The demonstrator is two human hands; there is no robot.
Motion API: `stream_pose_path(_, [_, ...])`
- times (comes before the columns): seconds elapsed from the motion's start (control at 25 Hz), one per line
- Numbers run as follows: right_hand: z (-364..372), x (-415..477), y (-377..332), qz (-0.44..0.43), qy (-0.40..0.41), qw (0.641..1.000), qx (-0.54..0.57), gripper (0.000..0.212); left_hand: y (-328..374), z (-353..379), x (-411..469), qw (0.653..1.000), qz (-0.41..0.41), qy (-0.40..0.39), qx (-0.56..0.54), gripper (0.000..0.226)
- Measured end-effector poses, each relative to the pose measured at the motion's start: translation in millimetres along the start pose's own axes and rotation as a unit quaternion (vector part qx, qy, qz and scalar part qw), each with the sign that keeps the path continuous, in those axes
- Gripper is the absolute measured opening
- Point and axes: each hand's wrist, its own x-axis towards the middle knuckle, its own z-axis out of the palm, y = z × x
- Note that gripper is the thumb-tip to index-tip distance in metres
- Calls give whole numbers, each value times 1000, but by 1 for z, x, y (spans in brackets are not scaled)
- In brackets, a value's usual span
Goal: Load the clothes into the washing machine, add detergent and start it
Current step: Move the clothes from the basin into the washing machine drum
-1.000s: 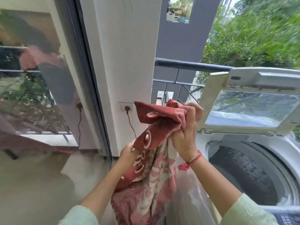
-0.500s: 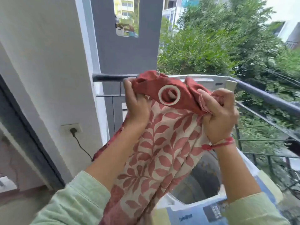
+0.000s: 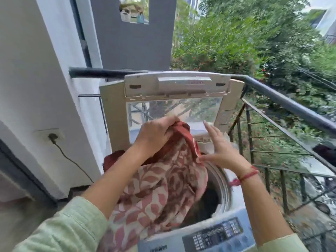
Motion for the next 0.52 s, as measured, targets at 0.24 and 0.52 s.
stream_pose_path(0.24, [48, 23, -61, -152, -81, 947, 270, 34, -9, -41, -13, 997, 35, -50, -55, 27])
stream_pose_path(0.52, [-5, 0, -53, -165, 107, 863, 465, 49, -82, -20, -79, 952, -201, -217, -79, 87])
